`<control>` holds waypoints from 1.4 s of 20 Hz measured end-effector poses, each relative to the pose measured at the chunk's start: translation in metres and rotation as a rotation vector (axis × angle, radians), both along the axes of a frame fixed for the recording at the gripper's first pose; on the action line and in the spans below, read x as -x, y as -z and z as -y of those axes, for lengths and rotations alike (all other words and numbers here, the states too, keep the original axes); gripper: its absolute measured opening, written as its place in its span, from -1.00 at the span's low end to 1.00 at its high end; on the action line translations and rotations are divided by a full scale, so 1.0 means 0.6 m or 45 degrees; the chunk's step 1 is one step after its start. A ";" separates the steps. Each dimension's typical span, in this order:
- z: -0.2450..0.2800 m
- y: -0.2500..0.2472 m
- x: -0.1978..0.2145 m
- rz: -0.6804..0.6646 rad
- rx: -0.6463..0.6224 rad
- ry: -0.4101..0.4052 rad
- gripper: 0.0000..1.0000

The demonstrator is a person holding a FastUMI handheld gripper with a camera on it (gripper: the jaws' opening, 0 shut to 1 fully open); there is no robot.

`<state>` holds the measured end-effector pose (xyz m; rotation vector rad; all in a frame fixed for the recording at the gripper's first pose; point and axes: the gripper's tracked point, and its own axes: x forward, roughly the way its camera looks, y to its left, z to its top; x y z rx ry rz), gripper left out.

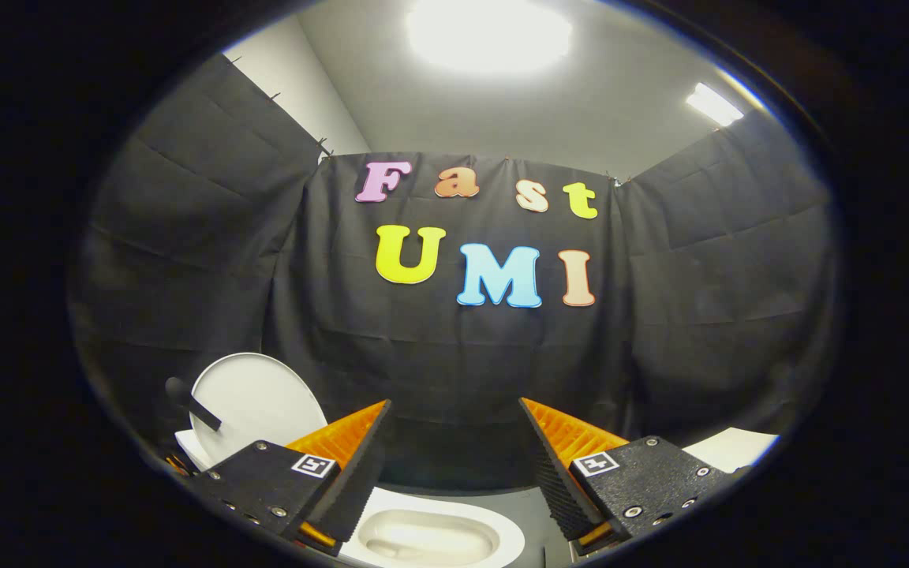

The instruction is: Open the toilet lid.

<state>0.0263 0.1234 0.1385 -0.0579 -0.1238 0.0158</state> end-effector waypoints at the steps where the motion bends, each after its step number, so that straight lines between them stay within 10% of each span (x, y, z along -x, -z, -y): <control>1: 0.015 0.007 0.005 -0.002 0.002 0.019 0.87; 14: 0.218 0.128 0.043 -0.008 -0.086 0.293 0.89; 28: 0.249 0.279 0.044 -0.155 -0.174 0.359 0.89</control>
